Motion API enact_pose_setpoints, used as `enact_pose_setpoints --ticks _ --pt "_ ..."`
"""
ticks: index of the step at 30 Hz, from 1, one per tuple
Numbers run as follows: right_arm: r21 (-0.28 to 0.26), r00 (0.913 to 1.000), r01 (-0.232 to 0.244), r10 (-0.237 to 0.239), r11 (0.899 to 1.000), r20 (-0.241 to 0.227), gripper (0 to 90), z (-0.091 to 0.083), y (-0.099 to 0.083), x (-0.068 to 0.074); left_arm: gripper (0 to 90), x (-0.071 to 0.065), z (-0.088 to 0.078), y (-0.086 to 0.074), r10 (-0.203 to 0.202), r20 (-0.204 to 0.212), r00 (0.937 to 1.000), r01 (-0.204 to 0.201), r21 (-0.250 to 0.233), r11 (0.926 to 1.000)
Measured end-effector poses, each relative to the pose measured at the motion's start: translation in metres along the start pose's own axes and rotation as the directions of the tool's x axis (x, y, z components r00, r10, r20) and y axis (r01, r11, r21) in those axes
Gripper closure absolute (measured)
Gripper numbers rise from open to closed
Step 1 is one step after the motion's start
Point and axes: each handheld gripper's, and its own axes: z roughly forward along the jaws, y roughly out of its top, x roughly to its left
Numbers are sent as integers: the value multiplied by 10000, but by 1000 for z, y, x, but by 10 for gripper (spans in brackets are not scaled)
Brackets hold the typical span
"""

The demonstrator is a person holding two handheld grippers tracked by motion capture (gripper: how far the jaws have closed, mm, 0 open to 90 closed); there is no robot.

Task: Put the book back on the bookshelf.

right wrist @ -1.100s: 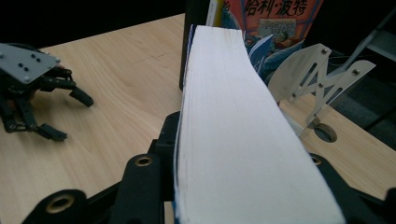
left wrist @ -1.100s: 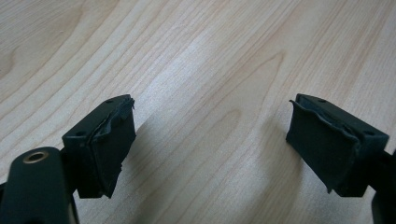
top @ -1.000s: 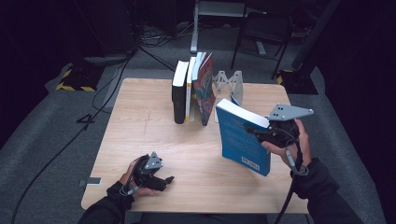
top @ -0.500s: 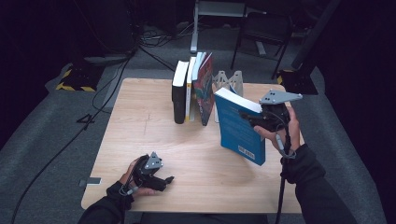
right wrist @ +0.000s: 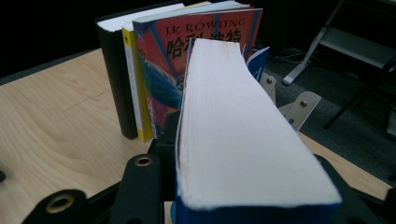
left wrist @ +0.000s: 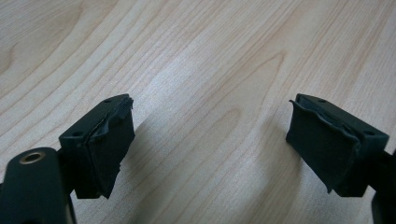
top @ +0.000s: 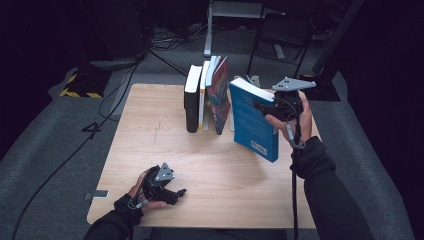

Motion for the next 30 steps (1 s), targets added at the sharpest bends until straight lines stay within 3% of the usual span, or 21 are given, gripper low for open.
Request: enact_pose_setpoints --ticks 8,12,19,22,29,30 --pt "90 9992 -121 118 9999 373 603 18 14 -9 147 0 0 0 17 2 10000 -17 3 10000" --pt "-108 9974 -122 129 9999 713 603 22 18 -15 149 0 0 0 34 -11 10000 -34 -2 10000" --pt "-391 9909 -546 590 9977 1214 602 35 25 -33 148 1 0 0 61 81 9999 -61 0 10000" --pt "-497 9901 -807 858 9955 1112 601 42 25 -40 147 1 0 0 79 138 9999 -79 8 10000" --pt "-455 9859 -983 1035 9941 1311 600 62 24 -42 150 1 0 0 105 86 9999 -105 0 9999" --pt "-517 9826 -1172 1234 9918 1387 600 69 23 -44 150 1 0 0 103 83 9999 -103 0 9999"
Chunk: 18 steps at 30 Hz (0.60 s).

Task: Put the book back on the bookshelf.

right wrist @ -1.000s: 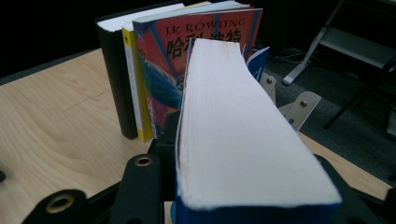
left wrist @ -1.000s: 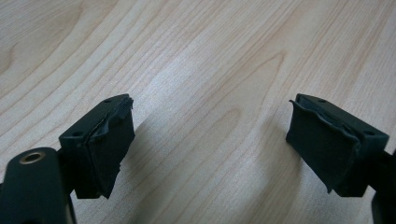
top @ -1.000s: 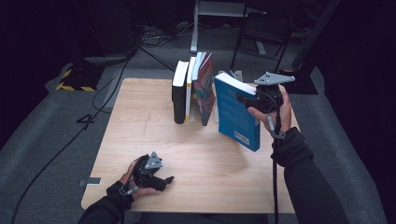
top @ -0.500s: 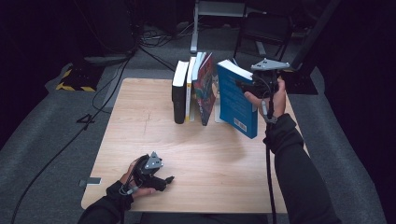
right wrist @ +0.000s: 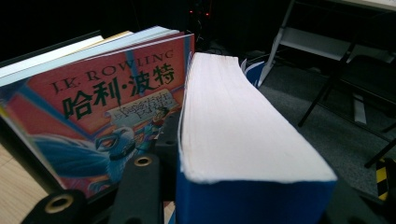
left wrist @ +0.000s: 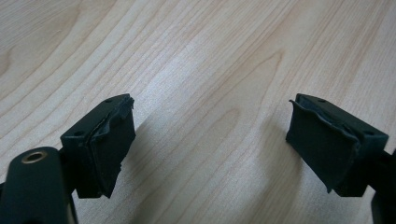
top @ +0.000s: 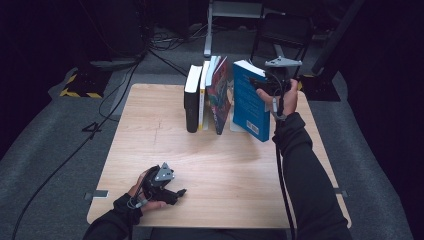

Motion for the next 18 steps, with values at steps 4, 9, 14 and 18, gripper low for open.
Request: enact_pose_setpoints --ticks 4,9,14,18 --pt "-79 9999 -130 130 9999 41 600 6 -1 -1 150 0 0 0 -6 8 10000 6 -2 10000" --pt "-196 9995 -297 299 9994 81 599 9 -6 -3 150 0 0 0 -3 42 10000 3 9 10000" --pt "-330 9992 -393 393 9987 -9 598 1 -14 -4 150 0 0 0 14 37 10000 -14 10 10000" --pt "-427 9989 -458 454 9980 -114 598 -8 -24 -5 150 0 0 0 23 43 10000 -23 7 10000"
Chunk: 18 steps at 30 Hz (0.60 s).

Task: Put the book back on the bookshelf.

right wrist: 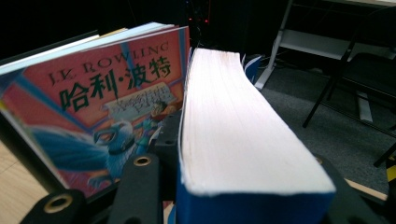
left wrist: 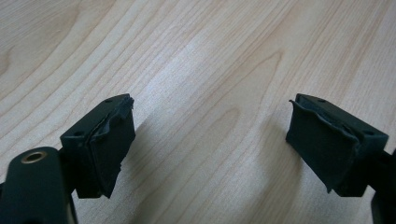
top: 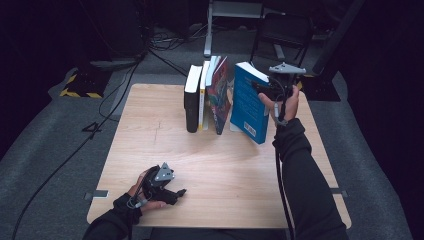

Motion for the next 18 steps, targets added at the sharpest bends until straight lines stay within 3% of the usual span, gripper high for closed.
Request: enact_pose_setpoints --ticks 7,18 --pt "45 9985 -362 364 9993 -403 596 -21 -24 -7 148 1 0 0 36 68 10000 -36 -11 10000" --pt "-124 9990 -351 348 9993 -282 590 -37 -40 -5 146 1 0 0 49 73 10000 -49 -8 10000"
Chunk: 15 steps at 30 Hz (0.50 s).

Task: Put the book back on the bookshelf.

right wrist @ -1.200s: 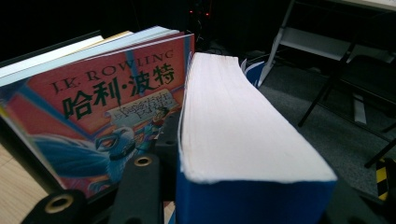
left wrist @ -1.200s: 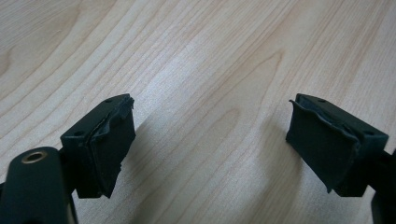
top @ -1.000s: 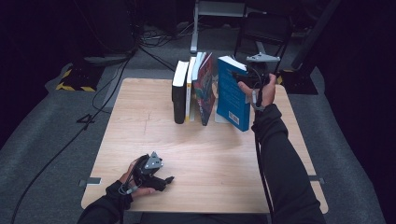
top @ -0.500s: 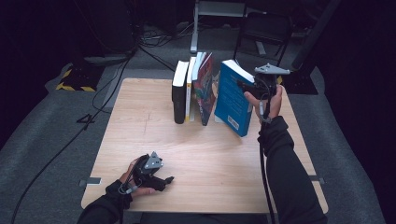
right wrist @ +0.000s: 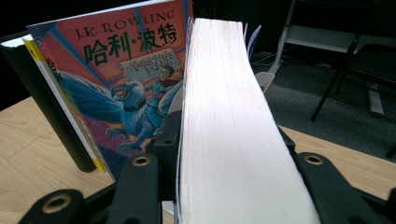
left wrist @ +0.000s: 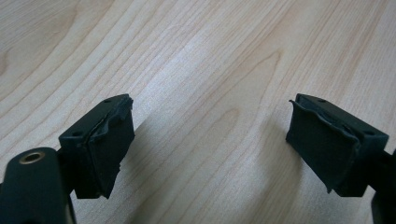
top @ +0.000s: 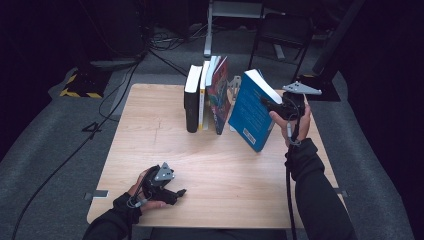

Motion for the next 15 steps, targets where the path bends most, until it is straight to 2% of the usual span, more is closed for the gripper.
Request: enact_pose_setpoints --ticks 2,8,15 --pt "-28 9998 -105 106 9999 138 587 -3 -3 1 147 0 0 0 4 3 10000 -4 0 10000" --pt "-110 9996 190 -187 9998 227 583 -9 -8 3 147 0 0 0 4 0 10000 -4 3 10000" --pt "-211 9993 183 -176 9996 319 562 -13 -13 4 147 0 0 0 5 -4 10000 -5 2 10000"
